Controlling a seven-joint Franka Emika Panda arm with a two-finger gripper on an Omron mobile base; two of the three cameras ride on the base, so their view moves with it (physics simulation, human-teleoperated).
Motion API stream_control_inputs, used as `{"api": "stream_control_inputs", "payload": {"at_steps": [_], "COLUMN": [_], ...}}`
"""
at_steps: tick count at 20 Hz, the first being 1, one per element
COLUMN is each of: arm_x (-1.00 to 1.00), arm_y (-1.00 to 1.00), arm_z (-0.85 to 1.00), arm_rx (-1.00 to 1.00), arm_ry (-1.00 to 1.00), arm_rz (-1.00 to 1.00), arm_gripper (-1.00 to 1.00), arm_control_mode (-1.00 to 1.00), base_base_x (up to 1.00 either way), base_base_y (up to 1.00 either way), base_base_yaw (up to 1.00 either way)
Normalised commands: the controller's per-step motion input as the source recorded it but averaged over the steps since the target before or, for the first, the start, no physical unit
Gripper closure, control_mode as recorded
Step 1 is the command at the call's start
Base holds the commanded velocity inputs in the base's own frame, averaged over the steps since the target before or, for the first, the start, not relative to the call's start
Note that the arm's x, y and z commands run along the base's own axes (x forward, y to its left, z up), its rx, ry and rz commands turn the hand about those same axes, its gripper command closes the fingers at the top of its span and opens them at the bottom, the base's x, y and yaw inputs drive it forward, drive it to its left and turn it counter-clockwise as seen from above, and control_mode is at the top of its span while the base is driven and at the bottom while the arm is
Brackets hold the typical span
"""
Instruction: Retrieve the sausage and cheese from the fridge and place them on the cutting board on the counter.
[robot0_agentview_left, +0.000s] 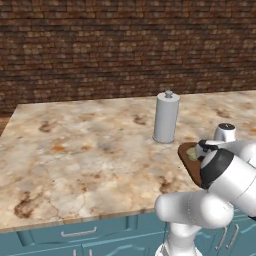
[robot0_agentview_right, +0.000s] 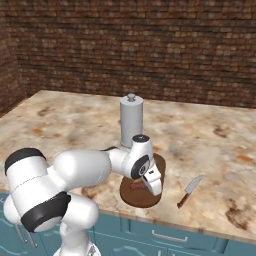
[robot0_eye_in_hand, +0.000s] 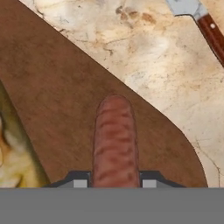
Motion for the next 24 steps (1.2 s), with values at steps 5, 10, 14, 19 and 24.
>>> {"api": "stream_control_inputs", "payload": {"at_steps": [5, 10, 14, 19, 24], "arm_x": [-0.08, -0.04, 0.02, -0.48, -0.16], "arm_y": [-0.03, 0.00, 0.01, 0.27, 0.98], "arm_z": [-0.02, 0.27, 0.44, 0.91, 0.82], "arm_rx": [0.00, 0.00, -0.03, -0.13, -0.24], "arm_ry": [-0.03, -0.01, -0.09, -0.21, -0.47], "arm_rz": [0.00, 0.00, -0.07, -0.14, 0.09], "arm_gripper": [-1.00, -1.00, -1.00, -1.00, -1.00], "arm_control_mode": [-1.00, -1.00, -1.00, -1.00, -1.00], "base_base_x": [0.00, 0.00, 0.00, 0.00, 0.00], "base_base_y": [0.00, 0.00, 0.00, 0.00, 0.00], "base_base_yaw": [0.00, 0.00, 0.00, 0.00, 0.00]}}
